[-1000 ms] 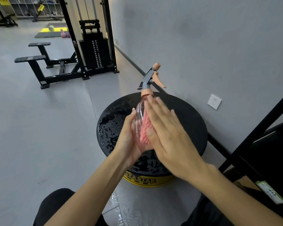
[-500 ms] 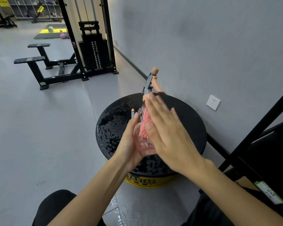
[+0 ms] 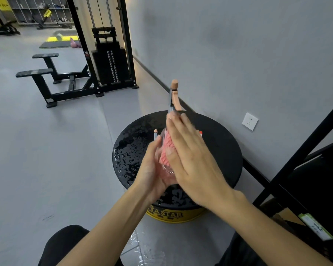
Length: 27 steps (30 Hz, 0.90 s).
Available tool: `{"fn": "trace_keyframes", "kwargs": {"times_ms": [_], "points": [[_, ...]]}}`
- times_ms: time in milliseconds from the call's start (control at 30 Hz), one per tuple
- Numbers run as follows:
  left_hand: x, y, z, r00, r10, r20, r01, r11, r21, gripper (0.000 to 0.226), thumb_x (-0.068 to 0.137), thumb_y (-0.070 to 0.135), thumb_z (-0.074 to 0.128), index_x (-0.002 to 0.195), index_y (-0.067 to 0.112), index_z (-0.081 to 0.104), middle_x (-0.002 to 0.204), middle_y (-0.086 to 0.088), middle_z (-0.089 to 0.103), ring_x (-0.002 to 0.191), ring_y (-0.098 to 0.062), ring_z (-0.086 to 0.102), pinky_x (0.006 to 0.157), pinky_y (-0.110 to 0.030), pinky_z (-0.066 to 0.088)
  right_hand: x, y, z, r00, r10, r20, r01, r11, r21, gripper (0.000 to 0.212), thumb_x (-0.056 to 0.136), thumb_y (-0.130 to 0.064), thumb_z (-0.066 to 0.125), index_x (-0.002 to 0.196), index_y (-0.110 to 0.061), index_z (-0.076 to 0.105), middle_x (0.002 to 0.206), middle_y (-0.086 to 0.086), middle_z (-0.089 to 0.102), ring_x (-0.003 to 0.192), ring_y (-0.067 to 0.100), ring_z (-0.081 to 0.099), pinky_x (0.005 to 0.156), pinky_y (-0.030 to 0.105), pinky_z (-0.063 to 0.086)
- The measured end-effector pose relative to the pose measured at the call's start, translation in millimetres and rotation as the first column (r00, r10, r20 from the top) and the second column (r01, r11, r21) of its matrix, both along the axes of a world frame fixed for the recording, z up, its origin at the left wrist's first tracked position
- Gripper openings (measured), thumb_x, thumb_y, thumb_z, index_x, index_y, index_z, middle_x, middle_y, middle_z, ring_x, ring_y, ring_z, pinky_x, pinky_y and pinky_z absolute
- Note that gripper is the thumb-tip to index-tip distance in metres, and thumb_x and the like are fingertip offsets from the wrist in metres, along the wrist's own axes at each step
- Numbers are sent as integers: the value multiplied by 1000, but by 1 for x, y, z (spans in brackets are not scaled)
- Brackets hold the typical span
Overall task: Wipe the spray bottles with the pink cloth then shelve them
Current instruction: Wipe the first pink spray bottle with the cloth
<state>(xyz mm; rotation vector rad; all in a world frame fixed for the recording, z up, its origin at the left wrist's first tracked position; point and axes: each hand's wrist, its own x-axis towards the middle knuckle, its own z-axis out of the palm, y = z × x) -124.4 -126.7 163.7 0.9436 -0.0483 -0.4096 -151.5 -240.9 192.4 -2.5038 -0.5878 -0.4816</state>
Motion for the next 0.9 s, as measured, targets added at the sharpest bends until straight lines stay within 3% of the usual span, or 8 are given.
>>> {"fn": "trace_keyframes", "kwargs": {"times_ms": [67, 133, 233, 400, 500, 633, 800, 900], "points": [[2, 2, 1, 998, 48, -32, -50, 997, -56, 49, 95, 52, 42, 109, 17, 74, 109, -8, 74, 98, -20, 72, 81, -32, 61, -12, 3, -10, 999, 27, 47, -25, 999, -44, 59, 102, -24, 29, 157, -17, 9, 165, -6, -2, 151, 8, -9, 124, 40, 5], [2, 3, -1, 996, 67, -51, -71, 995, -69, 51, 94, 52, 43, 110, 17, 75, 113, -10, 72, 105, -20, 70, 88, -32, 57, -18, 5, -16, 997, 42, 70, -38, 998, -54, 58, 101, -25, 28, 157, -17, 12, 165, -7, 1, 151, 10, -7, 123, 42, 6], [0, 4, -6, 999, 25, -32, -26, 999, -34, 52, 95, 55, 38, 105, 22, 78, 109, -6, 75, 98, -17, 73, 76, -31, 61, -10, 5, -11, 997, 48, 54, -47, 999, -16, 56, 102, -24, 29, 156, -19, 14, 165, -9, 4, 151, 6, -7, 123, 45, 8], [-6, 2, -4, 1000, -1, -8, 1, 1000, 26, 50, 94, 55, 40, 93, 21, 78, 82, -6, 77, 68, -20, 75, 53, -38, 61, 15, -1, 7, 996, 33, -85, -15, 980, 199, 56, 102, -34, 24, 156, -21, 20, 164, -11, 10, 149, -2, -5, 123, 44, 12], [0, 5, 1, 1000, 18, -18, -19, 999, -42, 48, 97, 52, 40, 111, 17, 70, 93, -6, 77, 80, -20, 75, 57, -35, 61, 1, 1, 1, 998, 56, -17, -53, 989, 137, 55, 103, -29, 28, 156, -19, 16, 165, -9, 5, 150, 3, -7, 123, 44, 10], [3, 7, 3, 999, 23, -36, -27, 991, -130, 52, 91, 51, 46, 109, 12, 75, 110, -11, 73, 101, -22, 71, 86, -33, 59, -19, 3, -14, 996, 84, 27, -86, 994, 72, 56, 103, -25, 33, 156, -22, 14, 164, -13, 4, 150, 5, -8, 124, 43, 4], [-2, 3, -2, 999, -43, 26, 43, 999, -15, 46, 83, 56, 47, 92, 27, 80, 95, -4, 76, 81, -17, 74, 64, -40, 63, 3, -2, 3, 997, 32, -72, -17, 979, 204, 60, 99, -47, 20, 156, -26, 17, 163, -17, 5, 148, -5, -9, 124, 44, 3], [-4, 2, -1, 999, -39, 31, 38, 999, 22, 47, 89, 57, 43, 94, 27, 79, 93, -4, 77, 78, -20, 75, 65, -45, 61, 14, -7, 9, 994, 28, -106, -4, 976, 220, 65, 97, -53, 15, 156, -27, 15, 163, -19, 3, 146, -7, -11, 124, 45, 3]]}}
